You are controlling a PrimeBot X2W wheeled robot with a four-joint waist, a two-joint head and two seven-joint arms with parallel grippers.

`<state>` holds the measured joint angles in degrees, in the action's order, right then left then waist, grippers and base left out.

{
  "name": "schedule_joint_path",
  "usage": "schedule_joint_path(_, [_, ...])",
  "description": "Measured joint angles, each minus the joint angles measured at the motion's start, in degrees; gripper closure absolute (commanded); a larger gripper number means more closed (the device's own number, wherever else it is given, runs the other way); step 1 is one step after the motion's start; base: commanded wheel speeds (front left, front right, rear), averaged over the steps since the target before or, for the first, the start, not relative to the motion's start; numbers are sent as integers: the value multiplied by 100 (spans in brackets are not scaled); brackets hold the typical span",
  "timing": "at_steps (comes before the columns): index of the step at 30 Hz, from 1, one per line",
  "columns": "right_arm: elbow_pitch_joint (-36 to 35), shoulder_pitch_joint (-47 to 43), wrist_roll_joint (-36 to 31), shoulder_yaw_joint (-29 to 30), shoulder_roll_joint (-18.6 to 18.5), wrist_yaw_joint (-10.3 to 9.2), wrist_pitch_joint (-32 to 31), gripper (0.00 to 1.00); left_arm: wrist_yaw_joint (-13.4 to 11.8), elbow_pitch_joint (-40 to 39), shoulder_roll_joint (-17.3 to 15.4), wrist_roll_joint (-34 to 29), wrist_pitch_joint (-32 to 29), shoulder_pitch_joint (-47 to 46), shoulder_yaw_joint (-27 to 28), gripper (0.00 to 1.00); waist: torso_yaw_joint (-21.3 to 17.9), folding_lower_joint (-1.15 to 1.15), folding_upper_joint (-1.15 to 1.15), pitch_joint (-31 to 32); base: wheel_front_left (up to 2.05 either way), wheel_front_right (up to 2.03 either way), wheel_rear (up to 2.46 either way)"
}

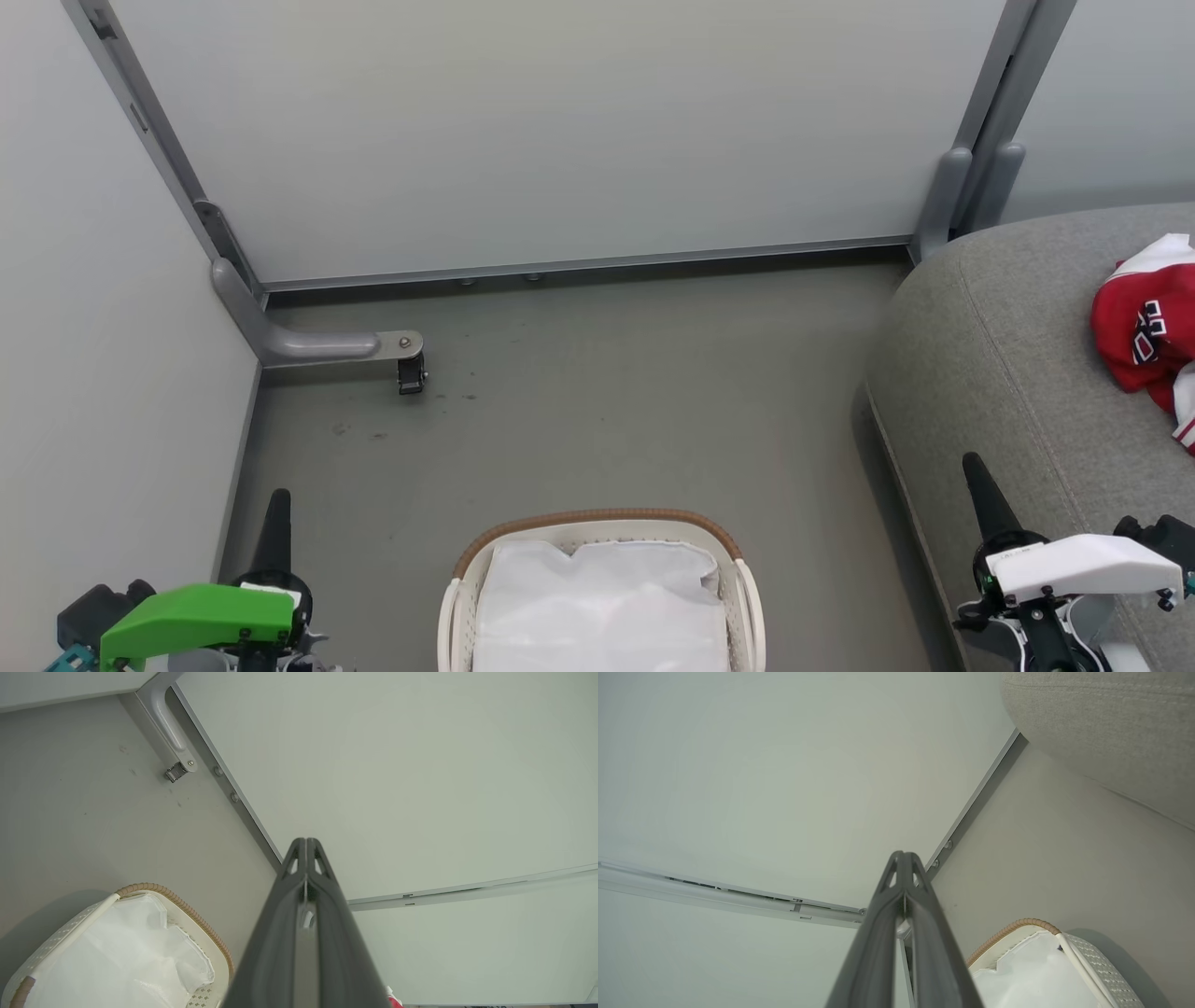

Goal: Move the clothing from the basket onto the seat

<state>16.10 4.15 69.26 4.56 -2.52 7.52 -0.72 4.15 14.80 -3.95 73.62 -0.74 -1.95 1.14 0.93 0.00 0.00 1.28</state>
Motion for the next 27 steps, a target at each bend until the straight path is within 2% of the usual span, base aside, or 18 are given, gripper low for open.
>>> schedule_joint_path(27, [-118, 114, 1373, 114, -10, -2, -348, 100, 197, -37, 71, 1123, -355, -224, 324, 100, -51, 0, 0, -81, 0, 0, 0])
